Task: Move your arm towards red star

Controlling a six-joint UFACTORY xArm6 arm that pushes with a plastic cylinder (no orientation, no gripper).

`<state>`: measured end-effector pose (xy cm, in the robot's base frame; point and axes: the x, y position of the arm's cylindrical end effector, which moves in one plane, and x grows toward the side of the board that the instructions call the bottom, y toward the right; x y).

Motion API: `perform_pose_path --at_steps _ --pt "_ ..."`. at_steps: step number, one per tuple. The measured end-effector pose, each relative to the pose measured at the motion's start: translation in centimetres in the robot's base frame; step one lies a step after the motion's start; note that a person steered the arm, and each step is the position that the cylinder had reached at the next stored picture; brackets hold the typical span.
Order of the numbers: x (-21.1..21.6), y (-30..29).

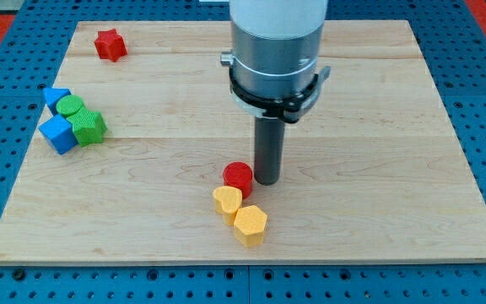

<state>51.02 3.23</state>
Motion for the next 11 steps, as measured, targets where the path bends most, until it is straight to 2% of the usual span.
perform_pose_path --at_steps 1,2,6,7,9,10,11 --pt "-0.5 0.2" --pt "-7.8 2.3" --pt "-29.2 -12.4" --pt "-31.9 -16.3" --pt "-31.8 -24.5" --pt "-29.7 -26.0" --pt "-26.7 -24.5"
